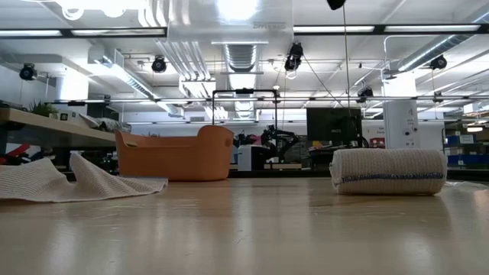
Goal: Roll bandage
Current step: Put the white rolled bandage into the transparent zip bag
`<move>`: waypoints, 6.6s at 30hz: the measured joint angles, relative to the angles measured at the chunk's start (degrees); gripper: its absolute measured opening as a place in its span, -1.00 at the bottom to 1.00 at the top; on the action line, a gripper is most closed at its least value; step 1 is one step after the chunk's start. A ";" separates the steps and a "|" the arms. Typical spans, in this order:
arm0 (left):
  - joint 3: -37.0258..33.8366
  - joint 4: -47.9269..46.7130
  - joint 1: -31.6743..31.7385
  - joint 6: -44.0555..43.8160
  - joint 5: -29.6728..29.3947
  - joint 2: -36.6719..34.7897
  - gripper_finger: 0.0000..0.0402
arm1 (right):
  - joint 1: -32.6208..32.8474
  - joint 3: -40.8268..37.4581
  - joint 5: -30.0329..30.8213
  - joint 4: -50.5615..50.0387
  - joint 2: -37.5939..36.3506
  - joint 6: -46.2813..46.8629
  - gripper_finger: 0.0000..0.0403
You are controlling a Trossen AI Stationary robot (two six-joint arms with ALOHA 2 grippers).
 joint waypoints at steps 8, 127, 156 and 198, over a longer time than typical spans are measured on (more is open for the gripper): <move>-0.02 -0.03 -0.12 0.17 -0.42 0.00 -0.91 | 0.58 4.01 1.32 -3.80 0.06 -0.91 -0.31; -0.26 -8.44 1.26 1.20 -13.71 12.09 -0.89 | 7.72 -0.85 -4.59 -24.15 26.00 21.11 0.54; -2.20 1.01 1.26 5.29 -14.11 12.35 -0.90 | 8.56 3.10 -1.68 -24.36 22.75 16.27 -0.46; -11.34 35.63 -3.90 31.87 -4.86 15.34 -0.90 | 5.26 -0.39 8.51 34.64 13.23 22.70 -0.45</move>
